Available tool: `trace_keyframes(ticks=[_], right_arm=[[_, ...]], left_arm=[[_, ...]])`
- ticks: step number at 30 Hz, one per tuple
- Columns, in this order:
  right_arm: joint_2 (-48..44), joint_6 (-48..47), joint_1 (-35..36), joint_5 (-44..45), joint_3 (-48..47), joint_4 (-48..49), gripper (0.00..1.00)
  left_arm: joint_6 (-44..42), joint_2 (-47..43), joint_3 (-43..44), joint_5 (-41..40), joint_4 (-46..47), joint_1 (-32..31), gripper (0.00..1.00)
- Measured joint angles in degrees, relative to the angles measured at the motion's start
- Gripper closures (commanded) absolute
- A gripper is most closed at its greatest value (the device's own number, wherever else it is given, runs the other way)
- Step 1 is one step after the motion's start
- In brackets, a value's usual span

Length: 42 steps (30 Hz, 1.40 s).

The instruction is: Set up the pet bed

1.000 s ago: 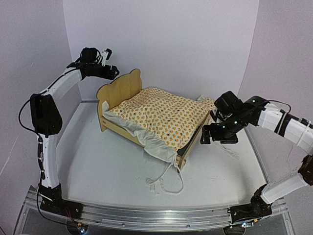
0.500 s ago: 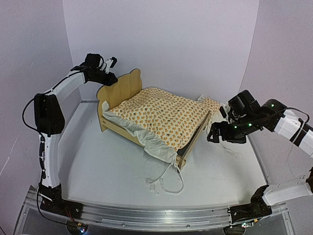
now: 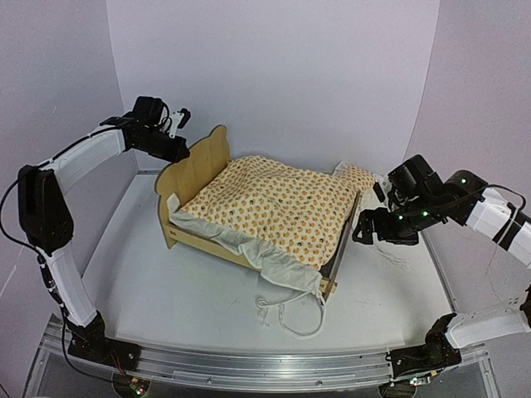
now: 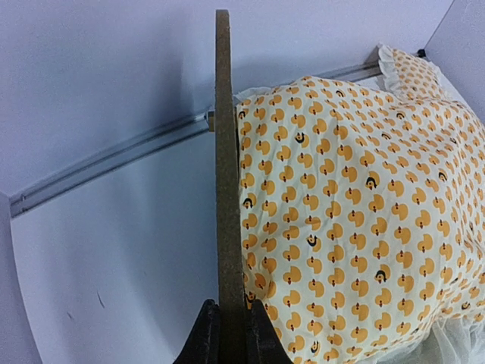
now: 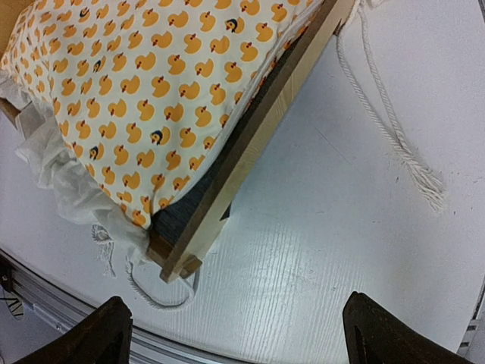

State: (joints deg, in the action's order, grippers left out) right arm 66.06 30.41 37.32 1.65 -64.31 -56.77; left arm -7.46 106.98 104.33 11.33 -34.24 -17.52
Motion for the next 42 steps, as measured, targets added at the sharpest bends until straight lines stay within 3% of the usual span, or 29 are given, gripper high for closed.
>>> trace_keyframes(ticks=[6,8,10,11,15,21,24,31,37,40,42], right_arm=[[0.02,-0.48,0.0,-0.42,0.13,0.11,0.02],[0.48,-1.79,-0.04,-2.56,0.04,0.52,0.02],[2.51,-4.09,0.04,-5.6,-1.16,0.46,0.02],[3.89,-5.29,0.28,-6.82,-2.16,0.44,0.02],[13.49,-14.32,5.9,-7.96,-11.15,0.87,0.02],[32.52,-29.88,19.63,-6.91,-31.67,4.74,0.14],[41.77,-36.54,23.15,-5.49,-39.12,7.72,0.19],[62.47,-46.8,24.57,-0.81,-59.52,11.08,0.17],[68.11,-48.92,24.3,2.51,-62.82,11.61,0.25],[68.39,-48.15,24.26,3.76,-62.29,11.8,0.4],[68.39,-47.25,24.26,4.5,-61.18,12.48,0.6]], left_arm=[[6.8,-14.03,-13.57,-2.27,-5.33,-4.02,0.86],[8.79,-18.12,-17.79,-0.72,-5.68,-4.59,0.72],[10.23,-21.64,-21.05,1.57,-5.73,-5.14,0.45],[11.13,-23.69,-22.71,2.47,-5.79,-5.49,0.37],[13.27,-30.84,-26.43,3.1,-6.16,-6.56,0.19],[16.63,-39.98,-26.47,-1.09,-6.21,-6.38,0.18],[18.27,-43.76,-26.67,-1.68,-6.12,-6.38,0.2],[21.53,-53.09,-36.41,6.86,-4.68,-6.38,0.19],[24.83,-59.52,-43.01,13.25,-3.98,-6.38,0.18],[30.51,-61.31,-42.84,13.99,1.55,-6.38,0.05],[35.71,-61.66,-42.71,13.0,5.92,-6.38,0.04]])
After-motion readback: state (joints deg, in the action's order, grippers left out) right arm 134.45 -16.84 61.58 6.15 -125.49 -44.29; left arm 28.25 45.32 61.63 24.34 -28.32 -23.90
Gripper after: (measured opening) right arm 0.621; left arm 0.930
